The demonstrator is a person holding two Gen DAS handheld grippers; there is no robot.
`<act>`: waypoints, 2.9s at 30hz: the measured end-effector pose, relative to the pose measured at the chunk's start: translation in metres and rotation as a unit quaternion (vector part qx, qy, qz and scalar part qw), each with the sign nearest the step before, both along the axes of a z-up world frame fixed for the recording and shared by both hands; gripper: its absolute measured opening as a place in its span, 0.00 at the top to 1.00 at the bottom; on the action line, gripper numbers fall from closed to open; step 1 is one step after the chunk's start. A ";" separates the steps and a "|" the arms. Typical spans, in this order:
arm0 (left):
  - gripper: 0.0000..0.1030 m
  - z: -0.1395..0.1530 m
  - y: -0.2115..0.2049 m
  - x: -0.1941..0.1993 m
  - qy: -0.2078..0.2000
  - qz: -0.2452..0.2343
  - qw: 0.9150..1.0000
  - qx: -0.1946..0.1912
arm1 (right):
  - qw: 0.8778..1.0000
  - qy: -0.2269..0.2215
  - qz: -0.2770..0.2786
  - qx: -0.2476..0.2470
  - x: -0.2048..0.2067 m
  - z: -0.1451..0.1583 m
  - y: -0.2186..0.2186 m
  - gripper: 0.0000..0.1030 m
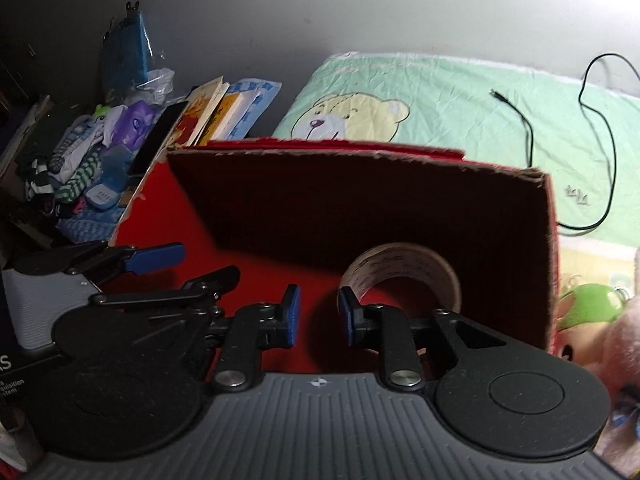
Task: Organize objects
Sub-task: 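Carry the tape roll with the right gripper into the red box, then open the right gripper to release the tape roll inside the box, then grasp the pine cone on the table with the right gripper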
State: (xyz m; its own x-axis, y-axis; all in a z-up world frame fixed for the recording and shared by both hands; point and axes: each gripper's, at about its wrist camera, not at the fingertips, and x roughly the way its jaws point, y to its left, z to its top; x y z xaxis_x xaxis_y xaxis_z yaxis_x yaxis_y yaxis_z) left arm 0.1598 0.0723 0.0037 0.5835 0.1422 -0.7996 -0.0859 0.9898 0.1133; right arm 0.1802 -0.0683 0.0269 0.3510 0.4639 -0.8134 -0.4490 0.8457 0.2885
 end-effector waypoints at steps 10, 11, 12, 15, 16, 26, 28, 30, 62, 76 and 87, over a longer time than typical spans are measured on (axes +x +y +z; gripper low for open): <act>0.48 -0.010 -0.001 0.003 0.022 -0.004 1.000 -0.007 | 0.998 0.045 -0.027 -0.042 0.011 -0.031 0.018 0.83; 0.48 -0.009 -0.002 0.003 0.022 -0.004 1.000 -0.003 | 0.997 0.041 -0.032 -0.049 0.011 -0.031 0.017 0.83; 0.48 -0.009 -0.003 0.003 0.021 -0.005 1.000 0.000 | 0.997 0.039 -0.038 -0.053 0.012 -0.030 0.014 0.82; 0.48 -0.009 -0.005 0.004 0.023 -0.008 1.000 0.000 | 0.997 0.031 -0.049 -0.058 0.013 -0.029 0.009 0.82; 0.48 -0.009 -0.006 0.004 0.023 -0.009 1.000 0.001 | 0.996 0.026 -0.053 -0.063 0.014 -0.029 0.009 0.83; 0.48 0.000 -0.015 -0.003 0.016 -0.023 1.000 0.005 | 0.997 0.003 -0.068 -0.045 0.007 -0.019 -0.007 0.84; 0.48 0.005 -0.016 -0.008 0.015 -0.026 1.000 -0.005 | 0.997 0.000 -0.076 -0.014 -0.001 -0.011 -0.014 0.84; 0.48 0.011 -0.018 -0.014 0.013 -0.030 0.999 -0.014 | 0.996 -0.012 -0.084 0.011 -0.014 0.000 -0.023 0.82; 0.29 0.031 -0.049 -0.135 0.019 -0.053 0.998 0.010 | 0.981 -0.094 -0.134 0.099 -0.169 0.026 -0.082 0.55; 0.28 0.014 -0.054 -0.153 0.036 -0.089 0.995 -0.007 | 0.978 -0.024 -0.178 0.109 -0.186 -0.005 -0.107 0.55; 0.35 0.013 -0.078 -0.183 0.032 -0.246 0.960 -0.127 | 0.968 0.068 -0.200 0.133 -0.189 -0.043 -0.142 0.55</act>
State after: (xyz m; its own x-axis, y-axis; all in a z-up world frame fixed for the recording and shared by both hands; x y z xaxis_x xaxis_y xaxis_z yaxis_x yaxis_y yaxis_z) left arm -0.0233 -0.0057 0.0166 0.4779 -0.3428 -0.8088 0.3987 0.9051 -0.1481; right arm -0.0085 -0.2107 -0.0163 0.4439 0.5127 -0.7349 -0.0444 0.8317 0.5535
